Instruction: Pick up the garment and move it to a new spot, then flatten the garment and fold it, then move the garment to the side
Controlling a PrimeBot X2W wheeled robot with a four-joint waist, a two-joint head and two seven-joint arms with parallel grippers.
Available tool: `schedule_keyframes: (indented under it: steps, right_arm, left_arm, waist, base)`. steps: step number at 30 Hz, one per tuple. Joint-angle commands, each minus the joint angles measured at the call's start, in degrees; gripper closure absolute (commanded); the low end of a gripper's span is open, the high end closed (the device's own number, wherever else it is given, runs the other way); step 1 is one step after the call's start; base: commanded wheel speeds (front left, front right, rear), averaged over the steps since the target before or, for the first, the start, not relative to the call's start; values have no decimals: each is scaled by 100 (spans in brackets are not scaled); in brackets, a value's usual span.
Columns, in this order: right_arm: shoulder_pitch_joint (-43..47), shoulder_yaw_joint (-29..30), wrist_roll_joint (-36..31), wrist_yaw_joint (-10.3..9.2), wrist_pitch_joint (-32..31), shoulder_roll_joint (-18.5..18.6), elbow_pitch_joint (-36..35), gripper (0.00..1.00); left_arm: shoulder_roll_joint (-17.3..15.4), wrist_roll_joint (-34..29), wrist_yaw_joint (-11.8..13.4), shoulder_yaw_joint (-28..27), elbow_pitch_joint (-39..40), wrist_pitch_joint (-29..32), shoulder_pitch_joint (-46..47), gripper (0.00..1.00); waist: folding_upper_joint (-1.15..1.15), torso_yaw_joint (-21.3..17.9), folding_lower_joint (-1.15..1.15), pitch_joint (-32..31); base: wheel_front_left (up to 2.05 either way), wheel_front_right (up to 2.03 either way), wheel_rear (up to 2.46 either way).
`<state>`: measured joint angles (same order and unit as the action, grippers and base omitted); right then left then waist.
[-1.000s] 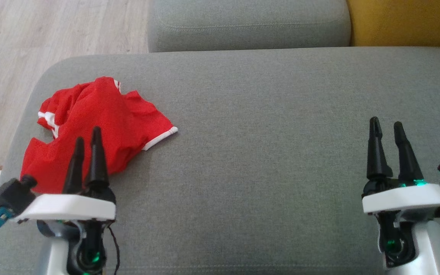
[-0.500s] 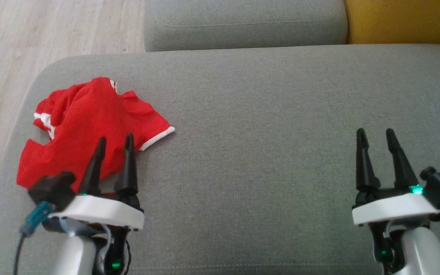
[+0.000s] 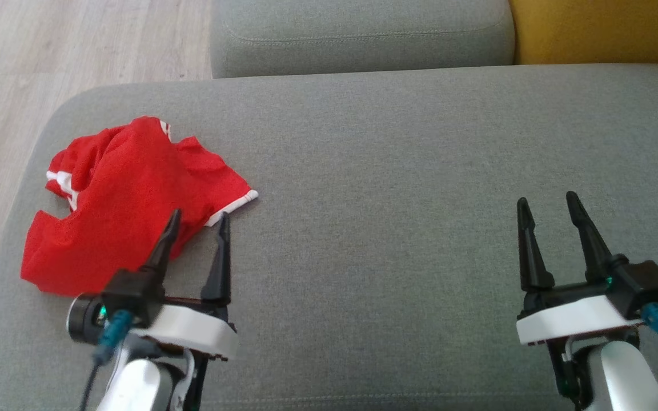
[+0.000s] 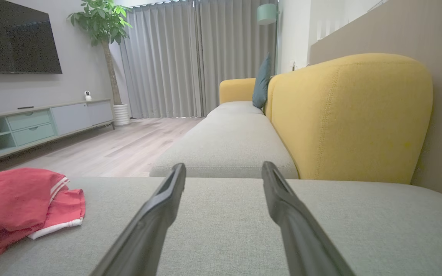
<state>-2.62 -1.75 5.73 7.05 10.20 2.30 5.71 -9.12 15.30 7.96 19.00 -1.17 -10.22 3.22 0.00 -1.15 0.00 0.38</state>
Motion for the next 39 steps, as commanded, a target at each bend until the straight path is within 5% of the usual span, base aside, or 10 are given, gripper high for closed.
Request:
schedule_keyframes:
  steps: [1,12,21,31,39]
  right_arm:
    - [-149,-157,-281,36,98,50,-246,0]
    - [-189,-262,-1100,40,284,54,-228,0]
    - [-152,-296,-578,43,419,56,4,0]
    - [-243,-417,1485,44,480,57,819,0]
    - [-303,-463,1859,44,480,57,880,0]
  left_arm:
    - [-166,-289,114,-4,233,-99,380,0]
    - [-578,-1162,662,798,157,-283,608,0]
    - [-453,-926,880,729,350,-417,529,0]
    - [53,-450,304,26,-144,-478,107,0]
    - [339,-561,-126,-376,-581,-478,80,0]
  waist:
    - [0,-3,0,-2]
    - [0,9,0,-5]
    - [0,32,0,-16]
    - [0,47,0,-70]
    - [0,22,0,-84]
  base:
    - [0,0,0]
    - [0,0,0]
    - [0,0,0]
    - [0,0,0]
    - [0,0,0]
